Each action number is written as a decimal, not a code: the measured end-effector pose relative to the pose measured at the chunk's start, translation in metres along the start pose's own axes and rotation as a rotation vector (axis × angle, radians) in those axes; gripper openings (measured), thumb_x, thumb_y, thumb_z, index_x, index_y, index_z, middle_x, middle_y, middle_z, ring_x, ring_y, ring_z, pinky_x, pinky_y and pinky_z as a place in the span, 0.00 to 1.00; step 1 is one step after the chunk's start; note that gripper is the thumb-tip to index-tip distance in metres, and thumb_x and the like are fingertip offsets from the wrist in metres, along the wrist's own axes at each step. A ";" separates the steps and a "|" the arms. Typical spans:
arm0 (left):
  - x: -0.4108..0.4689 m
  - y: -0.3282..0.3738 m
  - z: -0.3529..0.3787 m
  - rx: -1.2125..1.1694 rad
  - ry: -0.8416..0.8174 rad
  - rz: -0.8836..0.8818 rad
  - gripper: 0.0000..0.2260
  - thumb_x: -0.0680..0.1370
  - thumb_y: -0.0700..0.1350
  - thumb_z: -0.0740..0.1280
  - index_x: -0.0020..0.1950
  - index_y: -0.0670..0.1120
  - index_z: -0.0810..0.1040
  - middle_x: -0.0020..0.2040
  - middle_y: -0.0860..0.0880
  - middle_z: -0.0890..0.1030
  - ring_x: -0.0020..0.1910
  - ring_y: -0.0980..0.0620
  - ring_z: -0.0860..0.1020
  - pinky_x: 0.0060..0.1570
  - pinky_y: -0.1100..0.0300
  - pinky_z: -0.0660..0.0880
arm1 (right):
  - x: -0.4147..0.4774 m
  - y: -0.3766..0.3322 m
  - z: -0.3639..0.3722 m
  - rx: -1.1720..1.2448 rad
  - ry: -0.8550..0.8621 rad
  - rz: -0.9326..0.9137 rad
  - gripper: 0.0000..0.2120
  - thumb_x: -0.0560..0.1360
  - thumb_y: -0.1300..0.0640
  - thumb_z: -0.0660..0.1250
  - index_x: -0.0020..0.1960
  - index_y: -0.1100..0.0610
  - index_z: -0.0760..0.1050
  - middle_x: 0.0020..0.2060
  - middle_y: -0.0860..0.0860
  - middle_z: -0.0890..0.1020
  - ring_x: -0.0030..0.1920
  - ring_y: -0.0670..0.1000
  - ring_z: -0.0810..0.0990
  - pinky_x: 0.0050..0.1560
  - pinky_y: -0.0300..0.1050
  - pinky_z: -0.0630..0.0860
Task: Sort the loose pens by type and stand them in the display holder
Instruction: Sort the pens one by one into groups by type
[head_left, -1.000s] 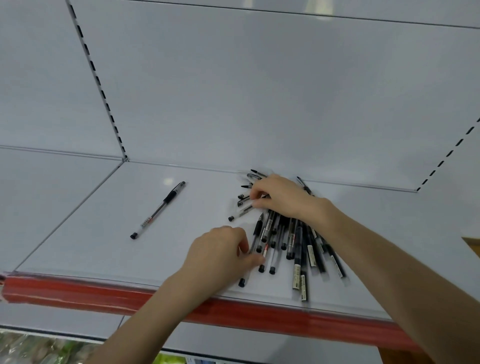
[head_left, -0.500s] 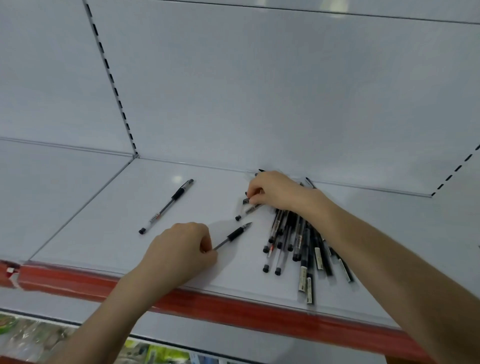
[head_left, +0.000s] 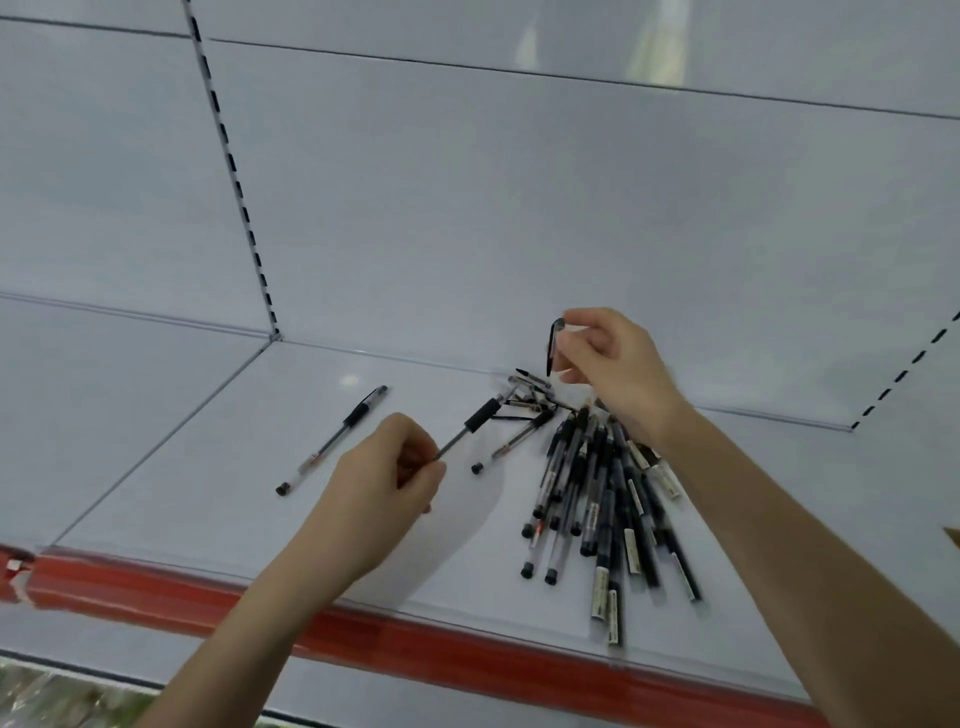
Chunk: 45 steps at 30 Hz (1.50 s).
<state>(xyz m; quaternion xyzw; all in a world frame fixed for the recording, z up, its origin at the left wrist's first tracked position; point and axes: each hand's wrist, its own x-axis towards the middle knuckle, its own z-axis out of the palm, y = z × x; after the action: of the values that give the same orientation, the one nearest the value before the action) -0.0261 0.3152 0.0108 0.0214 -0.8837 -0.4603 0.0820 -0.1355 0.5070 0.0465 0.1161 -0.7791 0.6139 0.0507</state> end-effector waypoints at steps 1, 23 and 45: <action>0.002 0.004 0.004 -0.022 0.010 0.036 0.07 0.75 0.41 0.64 0.41 0.52 0.71 0.34 0.51 0.78 0.30 0.57 0.76 0.37 0.57 0.75 | -0.003 -0.006 -0.006 0.095 0.038 0.008 0.12 0.77 0.63 0.62 0.60 0.59 0.70 0.36 0.52 0.79 0.35 0.45 0.79 0.39 0.33 0.78; 0.019 0.039 0.039 -0.176 -0.016 0.274 0.10 0.75 0.42 0.65 0.39 0.57 0.72 0.35 0.44 0.80 0.35 0.51 0.73 0.34 0.66 0.69 | -0.049 -0.016 -0.022 0.176 0.151 -0.050 0.07 0.76 0.62 0.63 0.44 0.55 0.78 0.33 0.49 0.82 0.36 0.44 0.82 0.39 0.36 0.79; 0.024 -0.046 -0.001 0.492 0.225 -0.067 0.07 0.75 0.42 0.62 0.46 0.39 0.78 0.41 0.44 0.72 0.40 0.44 0.70 0.40 0.56 0.65 | -0.006 0.038 -0.009 -0.622 -0.160 -0.137 0.07 0.75 0.61 0.66 0.50 0.60 0.80 0.42 0.48 0.80 0.42 0.43 0.76 0.43 0.24 0.68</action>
<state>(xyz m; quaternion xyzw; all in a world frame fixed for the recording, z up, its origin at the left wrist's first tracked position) -0.0517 0.2855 -0.0233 0.1211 -0.9530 -0.2290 0.1569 -0.1393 0.5244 0.0116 0.1950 -0.9212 0.3305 0.0635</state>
